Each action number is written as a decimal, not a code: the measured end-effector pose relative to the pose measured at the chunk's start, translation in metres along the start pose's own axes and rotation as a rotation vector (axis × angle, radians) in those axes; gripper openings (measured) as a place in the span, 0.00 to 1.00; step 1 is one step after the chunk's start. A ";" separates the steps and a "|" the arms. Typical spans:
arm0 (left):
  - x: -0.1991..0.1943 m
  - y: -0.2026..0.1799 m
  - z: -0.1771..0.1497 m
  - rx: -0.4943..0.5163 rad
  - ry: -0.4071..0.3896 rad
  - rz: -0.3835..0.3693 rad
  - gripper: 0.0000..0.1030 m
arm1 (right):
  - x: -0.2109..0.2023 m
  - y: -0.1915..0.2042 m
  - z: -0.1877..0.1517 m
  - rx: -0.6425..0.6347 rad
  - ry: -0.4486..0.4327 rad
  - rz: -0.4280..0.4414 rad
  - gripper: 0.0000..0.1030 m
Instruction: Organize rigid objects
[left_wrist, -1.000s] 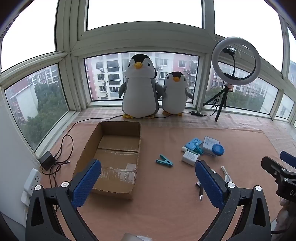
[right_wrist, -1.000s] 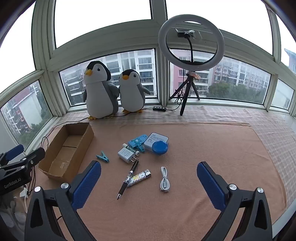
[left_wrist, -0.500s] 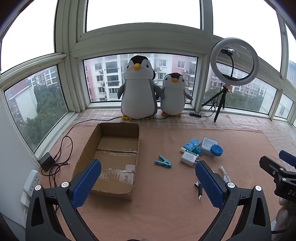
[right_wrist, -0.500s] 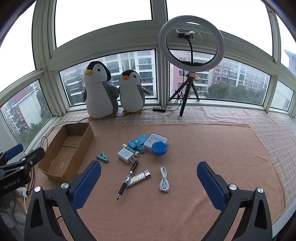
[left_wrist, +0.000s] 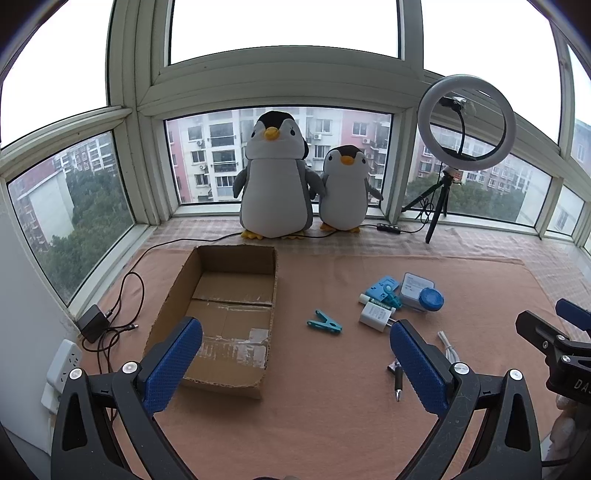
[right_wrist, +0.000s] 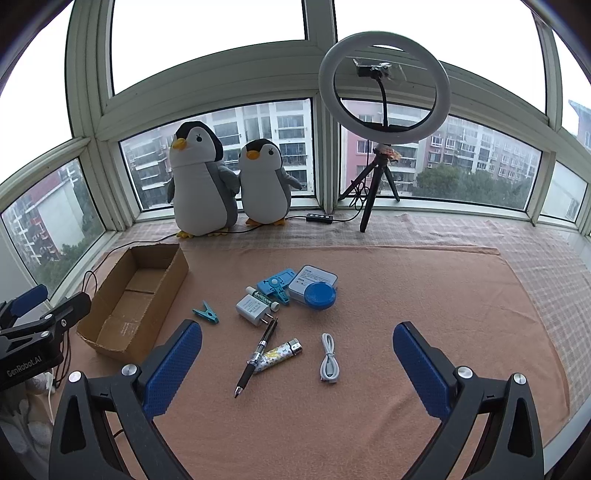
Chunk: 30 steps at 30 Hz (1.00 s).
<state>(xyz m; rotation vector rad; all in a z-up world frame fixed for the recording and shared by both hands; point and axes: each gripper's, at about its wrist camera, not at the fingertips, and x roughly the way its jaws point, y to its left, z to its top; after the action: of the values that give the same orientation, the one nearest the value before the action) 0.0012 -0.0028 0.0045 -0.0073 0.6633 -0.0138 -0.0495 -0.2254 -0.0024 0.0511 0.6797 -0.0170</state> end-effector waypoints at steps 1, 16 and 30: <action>0.000 0.000 0.000 0.000 0.000 0.000 1.00 | 0.000 0.000 0.000 -0.001 0.000 0.000 0.99; 0.001 -0.001 -0.002 -0.002 0.000 0.000 1.00 | 0.004 0.002 -0.001 0.000 0.011 0.002 0.99; 0.002 -0.001 -0.003 -0.002 0.000 -0.001 1.00 | 0.005 0.001 -0.001 0.004 0.017 0.003 0.99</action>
<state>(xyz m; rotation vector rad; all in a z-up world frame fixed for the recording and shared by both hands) 0.0010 -0.0040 0.0007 -0.0093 0.6632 -0.0141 -0.0464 -0.2243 -0.0059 0.0559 0.6967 -0.0153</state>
